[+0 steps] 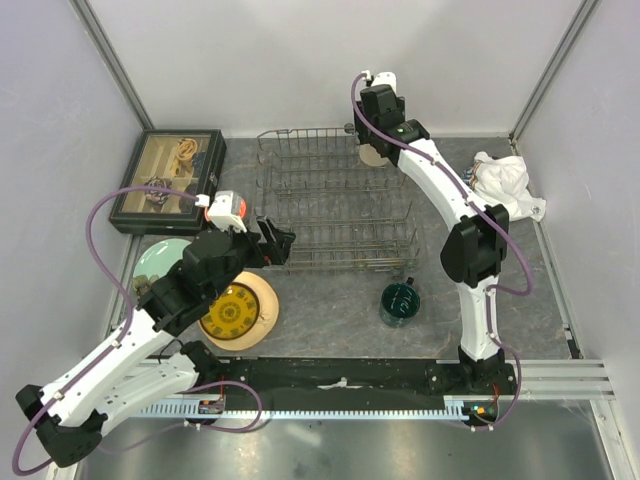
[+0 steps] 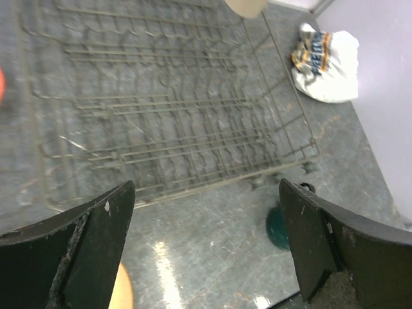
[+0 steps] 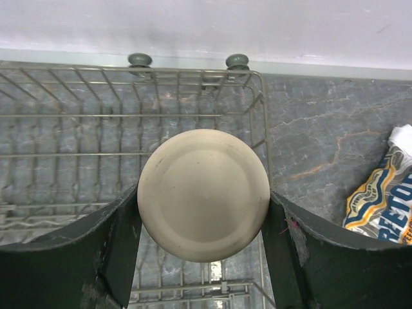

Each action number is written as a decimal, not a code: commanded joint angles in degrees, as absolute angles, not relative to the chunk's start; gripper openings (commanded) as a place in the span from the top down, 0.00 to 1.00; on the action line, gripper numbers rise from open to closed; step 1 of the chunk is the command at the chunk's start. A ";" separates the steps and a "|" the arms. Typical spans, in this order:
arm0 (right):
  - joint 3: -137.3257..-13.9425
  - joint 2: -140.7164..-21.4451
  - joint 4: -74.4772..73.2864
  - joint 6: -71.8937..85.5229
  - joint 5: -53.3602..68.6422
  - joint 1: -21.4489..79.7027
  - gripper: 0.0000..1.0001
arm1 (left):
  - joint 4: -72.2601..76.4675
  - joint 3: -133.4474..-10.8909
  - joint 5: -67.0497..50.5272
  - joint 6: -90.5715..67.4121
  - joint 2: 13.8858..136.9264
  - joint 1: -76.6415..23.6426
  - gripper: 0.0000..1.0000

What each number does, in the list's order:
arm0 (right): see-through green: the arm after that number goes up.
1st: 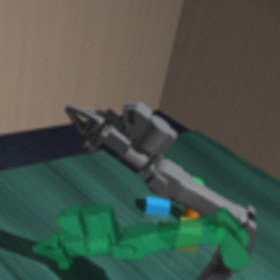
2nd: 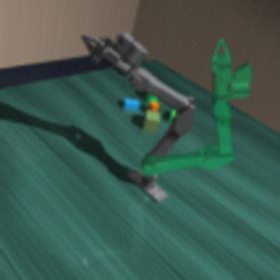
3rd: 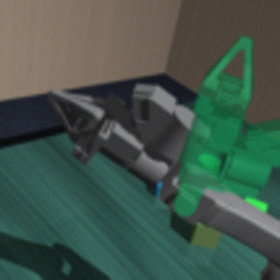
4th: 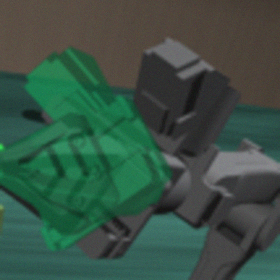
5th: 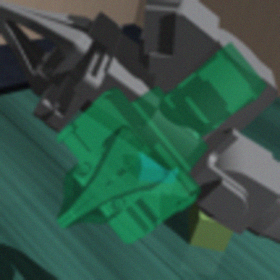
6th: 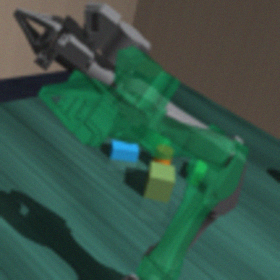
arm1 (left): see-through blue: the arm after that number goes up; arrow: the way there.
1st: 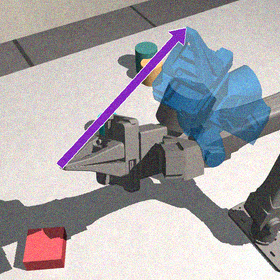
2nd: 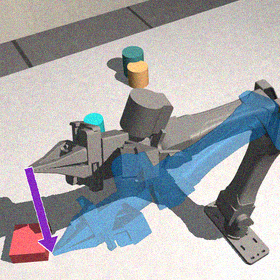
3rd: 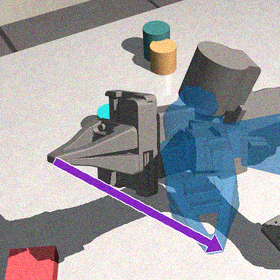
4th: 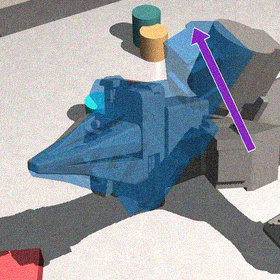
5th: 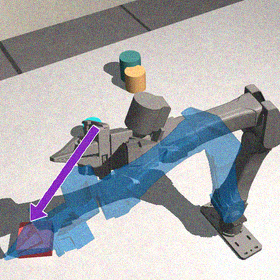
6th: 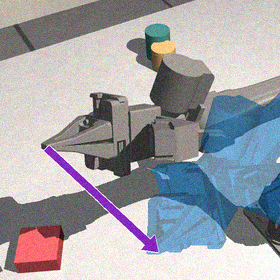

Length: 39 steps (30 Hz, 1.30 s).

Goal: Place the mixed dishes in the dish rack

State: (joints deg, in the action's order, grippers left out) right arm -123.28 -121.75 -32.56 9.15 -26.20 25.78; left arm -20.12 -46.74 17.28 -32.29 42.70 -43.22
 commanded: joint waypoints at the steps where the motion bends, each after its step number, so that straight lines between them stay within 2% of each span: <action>1: -126.47 -123.66 -31.82 7.29 -29.36 25.84 1.00 | -24.25 -51.15 23.20 -27.25 41.93 -43.24 0.01; 23: -126.74 -127.35 -31.03 9.93 -23.03 21.97 1.00 | -25.49 -48.69 26.19 -27.51 39.11 -43.24 0.01; 39: -121.47 -127.26 -22.33 8.70 -20.92 21.89 1.00 | -15.74 -45.35 27.69 -22.06 45.17 -43.24 0.01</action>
